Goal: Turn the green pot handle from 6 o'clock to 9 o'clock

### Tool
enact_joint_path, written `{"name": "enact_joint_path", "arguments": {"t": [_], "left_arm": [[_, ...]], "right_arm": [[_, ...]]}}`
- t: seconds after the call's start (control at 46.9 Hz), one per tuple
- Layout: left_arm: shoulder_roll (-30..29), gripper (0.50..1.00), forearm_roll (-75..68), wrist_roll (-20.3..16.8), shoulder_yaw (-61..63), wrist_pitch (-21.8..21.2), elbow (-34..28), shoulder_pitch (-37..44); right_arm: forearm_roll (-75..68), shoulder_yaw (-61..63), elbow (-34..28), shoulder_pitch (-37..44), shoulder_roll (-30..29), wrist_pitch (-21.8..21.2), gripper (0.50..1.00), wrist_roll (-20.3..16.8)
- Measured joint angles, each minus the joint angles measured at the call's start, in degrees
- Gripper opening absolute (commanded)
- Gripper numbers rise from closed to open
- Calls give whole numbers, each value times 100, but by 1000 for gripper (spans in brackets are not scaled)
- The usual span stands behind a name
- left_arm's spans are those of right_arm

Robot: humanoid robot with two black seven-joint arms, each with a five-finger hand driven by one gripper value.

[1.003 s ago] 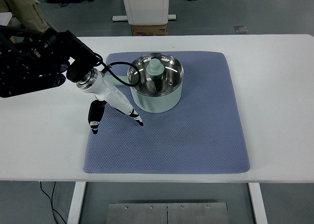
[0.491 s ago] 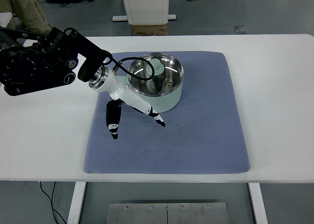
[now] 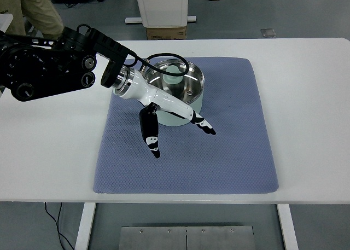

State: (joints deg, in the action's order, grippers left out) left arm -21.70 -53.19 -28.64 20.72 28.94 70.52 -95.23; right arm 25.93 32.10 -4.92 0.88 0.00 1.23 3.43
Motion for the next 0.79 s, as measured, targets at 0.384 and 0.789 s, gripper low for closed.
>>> {"name": "enact_joint_path", "arguments": {"t": [0.384, 0.789], "left_arm": [[-18, 1000, 1891, 44, -245, -312, -293, 208], [-42, 1000, 3394, 44, -277, -508, -1171, 365]], "right_arm": [[0, -2, 0, 0, 0, 0, 1000, 0], [0, -2, 0, 1, 0, 0, 1000, 0]]}}
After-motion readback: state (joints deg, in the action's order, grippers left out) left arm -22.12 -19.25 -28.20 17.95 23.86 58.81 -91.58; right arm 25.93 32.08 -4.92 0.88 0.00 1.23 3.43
